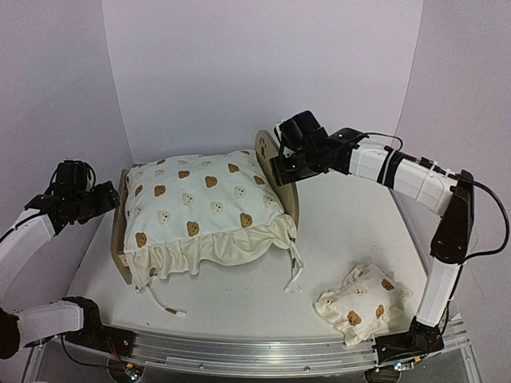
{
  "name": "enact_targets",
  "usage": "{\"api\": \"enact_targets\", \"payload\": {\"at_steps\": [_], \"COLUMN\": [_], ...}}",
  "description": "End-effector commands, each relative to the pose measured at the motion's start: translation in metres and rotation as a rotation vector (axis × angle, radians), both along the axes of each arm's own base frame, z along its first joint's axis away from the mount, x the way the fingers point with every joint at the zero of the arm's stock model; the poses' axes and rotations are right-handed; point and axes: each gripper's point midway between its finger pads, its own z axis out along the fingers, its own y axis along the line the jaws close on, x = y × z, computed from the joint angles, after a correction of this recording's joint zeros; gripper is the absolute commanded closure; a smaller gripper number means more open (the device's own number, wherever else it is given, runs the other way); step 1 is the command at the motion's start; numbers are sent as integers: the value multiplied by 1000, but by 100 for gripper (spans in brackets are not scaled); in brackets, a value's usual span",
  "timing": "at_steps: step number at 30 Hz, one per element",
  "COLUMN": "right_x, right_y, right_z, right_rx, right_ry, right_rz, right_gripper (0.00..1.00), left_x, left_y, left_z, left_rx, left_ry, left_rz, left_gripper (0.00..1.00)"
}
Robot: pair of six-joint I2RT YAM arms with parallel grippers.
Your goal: Set up the pet bed
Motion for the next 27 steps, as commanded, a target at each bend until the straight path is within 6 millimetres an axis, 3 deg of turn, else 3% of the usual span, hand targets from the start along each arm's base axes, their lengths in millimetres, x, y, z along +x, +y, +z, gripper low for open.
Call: {"api": "enact_targets", "payload": {"at_steps": [1, 4, 9, 13, 19, 24, 27], "right_x": [14, 16, 18, 16, -2, -6, -9], "right_y": [-7, -23, -63, -107, -176, -211, -205], "right_z": [13, 1, -9, -13, -11, -7, 13], "right_rx": [4, -26, -1, -26, -105, -194, -183], "right_ry": [-51, -49, -9, -1, -10, -23, -30], "right_rz": [-105, -172, -260, -320, -364, -353, -289], "right_gripper": [41, 55, 92, 96, 90, 62, 35], "left_x": [16, 18, 17, 17, 8, -8, -17], "left_y": [-22, -34, -54, -92, -156, -199, -204], "left_z": [4, -11, -18, -30, -18, 5, 15], "left_rx": [-89, -121, -165, -298, -387, -438, -437], "left_ry": [-72, -47, -55, -1, -27, -76, -95], "left_rz": [-99, -155, -270, -398, -508, -631, -673], "left_gripper": [17, 28, 41, 49, 51, 48, 45]}}
